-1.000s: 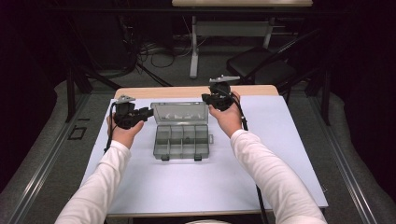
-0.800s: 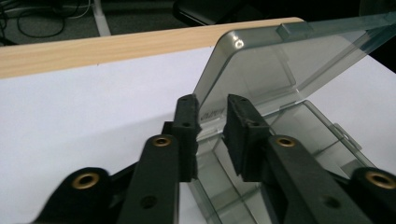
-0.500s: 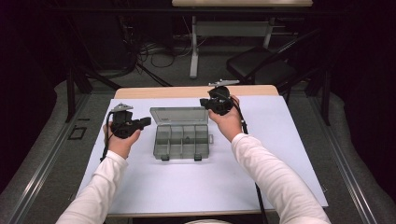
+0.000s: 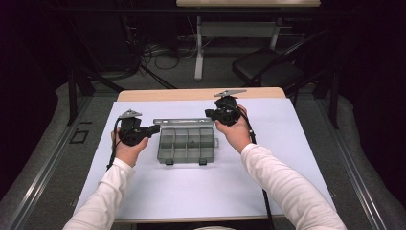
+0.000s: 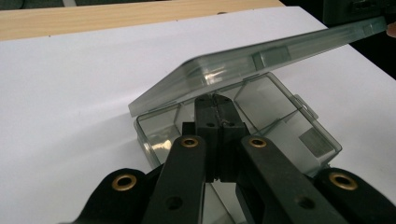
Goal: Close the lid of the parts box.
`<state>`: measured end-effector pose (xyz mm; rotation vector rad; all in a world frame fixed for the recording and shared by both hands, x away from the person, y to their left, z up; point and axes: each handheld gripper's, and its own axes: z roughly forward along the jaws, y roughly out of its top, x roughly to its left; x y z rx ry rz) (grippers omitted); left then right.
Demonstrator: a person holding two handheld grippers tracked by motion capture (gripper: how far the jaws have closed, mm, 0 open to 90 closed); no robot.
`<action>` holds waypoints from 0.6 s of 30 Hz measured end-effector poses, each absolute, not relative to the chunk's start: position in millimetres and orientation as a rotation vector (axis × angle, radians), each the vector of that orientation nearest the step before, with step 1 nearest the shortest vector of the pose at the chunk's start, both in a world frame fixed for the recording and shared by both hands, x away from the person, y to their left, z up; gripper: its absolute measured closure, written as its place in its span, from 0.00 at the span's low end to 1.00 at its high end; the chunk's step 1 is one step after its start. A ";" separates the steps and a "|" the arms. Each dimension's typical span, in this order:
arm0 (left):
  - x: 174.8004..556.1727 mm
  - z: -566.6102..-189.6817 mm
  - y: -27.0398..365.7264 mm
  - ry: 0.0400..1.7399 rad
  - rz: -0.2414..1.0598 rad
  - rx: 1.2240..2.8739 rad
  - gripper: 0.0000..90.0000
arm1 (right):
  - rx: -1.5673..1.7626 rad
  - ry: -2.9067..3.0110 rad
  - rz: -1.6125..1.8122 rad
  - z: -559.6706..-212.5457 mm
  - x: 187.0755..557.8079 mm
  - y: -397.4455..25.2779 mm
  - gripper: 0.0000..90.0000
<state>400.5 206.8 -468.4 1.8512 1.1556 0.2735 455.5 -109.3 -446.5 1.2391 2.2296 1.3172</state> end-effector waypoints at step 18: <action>373.2 -494.7 205.9 1.138 0.248 1.875 1.00 | 1.253 2.320 1.326 -470.5 433.1 -114.3 1.00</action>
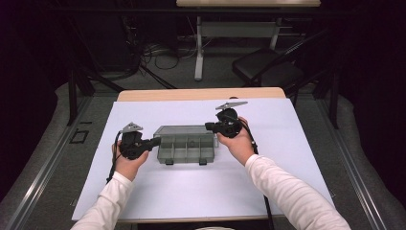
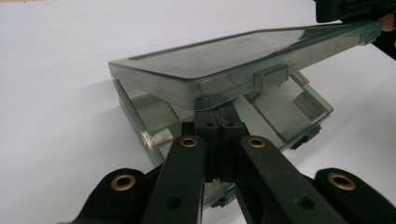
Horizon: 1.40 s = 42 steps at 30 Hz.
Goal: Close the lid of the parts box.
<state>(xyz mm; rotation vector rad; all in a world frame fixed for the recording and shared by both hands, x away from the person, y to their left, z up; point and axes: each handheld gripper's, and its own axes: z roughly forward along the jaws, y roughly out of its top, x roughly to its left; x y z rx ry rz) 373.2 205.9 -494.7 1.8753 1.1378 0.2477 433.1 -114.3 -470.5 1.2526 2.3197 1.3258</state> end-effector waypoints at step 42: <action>331.1 -525.8 216.3 1.153 0.186 1.936 1.00 | 1.322 2.408 1.330 -522.0 413.3 -117.9 1.00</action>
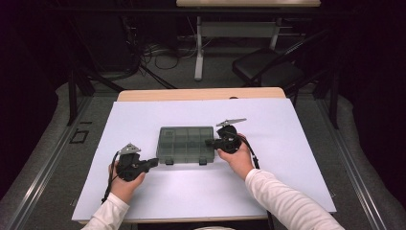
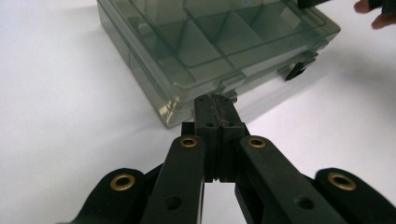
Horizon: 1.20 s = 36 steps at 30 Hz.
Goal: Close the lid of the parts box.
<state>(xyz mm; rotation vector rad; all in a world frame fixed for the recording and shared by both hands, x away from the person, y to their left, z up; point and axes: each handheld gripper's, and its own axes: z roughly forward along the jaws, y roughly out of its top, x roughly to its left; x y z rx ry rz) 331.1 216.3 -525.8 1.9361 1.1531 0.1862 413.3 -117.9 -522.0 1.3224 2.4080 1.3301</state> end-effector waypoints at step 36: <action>345.6 -517.5 202.2 1.071 0.220 1.910 0.72 | 1.192 2.361 1.377 -514.5 385.4 -128.3 0.80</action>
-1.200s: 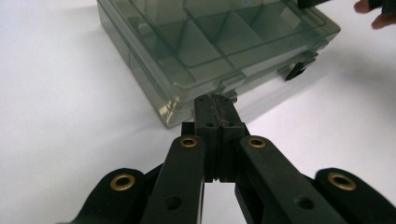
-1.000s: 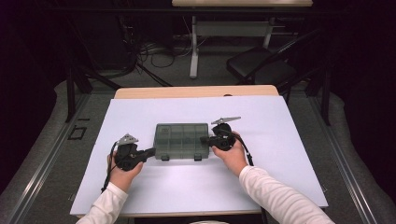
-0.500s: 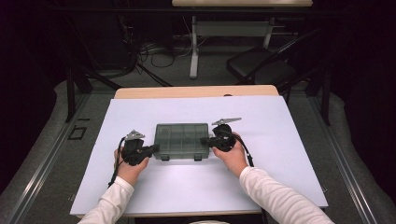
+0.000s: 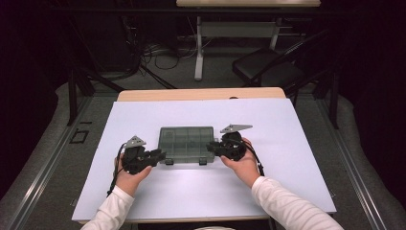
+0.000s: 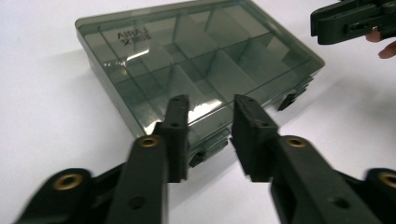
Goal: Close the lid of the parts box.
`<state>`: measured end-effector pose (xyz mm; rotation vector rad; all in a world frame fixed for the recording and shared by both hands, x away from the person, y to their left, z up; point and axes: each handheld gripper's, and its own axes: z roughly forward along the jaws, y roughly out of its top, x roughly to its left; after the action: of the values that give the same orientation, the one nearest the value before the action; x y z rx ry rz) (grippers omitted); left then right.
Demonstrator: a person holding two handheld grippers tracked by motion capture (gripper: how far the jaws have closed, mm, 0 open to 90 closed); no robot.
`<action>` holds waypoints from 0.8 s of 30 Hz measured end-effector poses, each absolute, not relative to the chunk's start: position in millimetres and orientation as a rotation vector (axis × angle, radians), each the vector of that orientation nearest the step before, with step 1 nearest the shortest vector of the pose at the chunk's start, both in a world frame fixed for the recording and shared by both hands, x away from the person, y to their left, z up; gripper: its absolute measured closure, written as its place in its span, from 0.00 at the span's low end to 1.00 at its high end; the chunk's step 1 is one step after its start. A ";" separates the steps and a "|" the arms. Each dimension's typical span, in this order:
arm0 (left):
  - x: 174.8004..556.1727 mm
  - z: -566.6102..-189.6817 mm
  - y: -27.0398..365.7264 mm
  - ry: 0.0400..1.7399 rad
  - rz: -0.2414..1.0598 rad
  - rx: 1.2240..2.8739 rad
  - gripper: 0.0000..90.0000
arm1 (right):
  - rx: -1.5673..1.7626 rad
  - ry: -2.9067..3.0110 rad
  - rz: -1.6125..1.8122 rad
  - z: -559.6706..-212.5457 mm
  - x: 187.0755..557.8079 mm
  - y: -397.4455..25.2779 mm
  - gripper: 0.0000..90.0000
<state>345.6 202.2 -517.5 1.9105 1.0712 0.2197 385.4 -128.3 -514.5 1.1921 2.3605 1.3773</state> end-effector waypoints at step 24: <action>327.4 -517.1 211.7 0.992 0.290 1.897 0.33 | 1.038 2.294 1.382 -503.5 346.7 -161.7 0.40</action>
<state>327.4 211.7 -517.1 1.8966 0.9923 0.2897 346.7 -161.7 -503.5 1.0384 2.2943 1.3821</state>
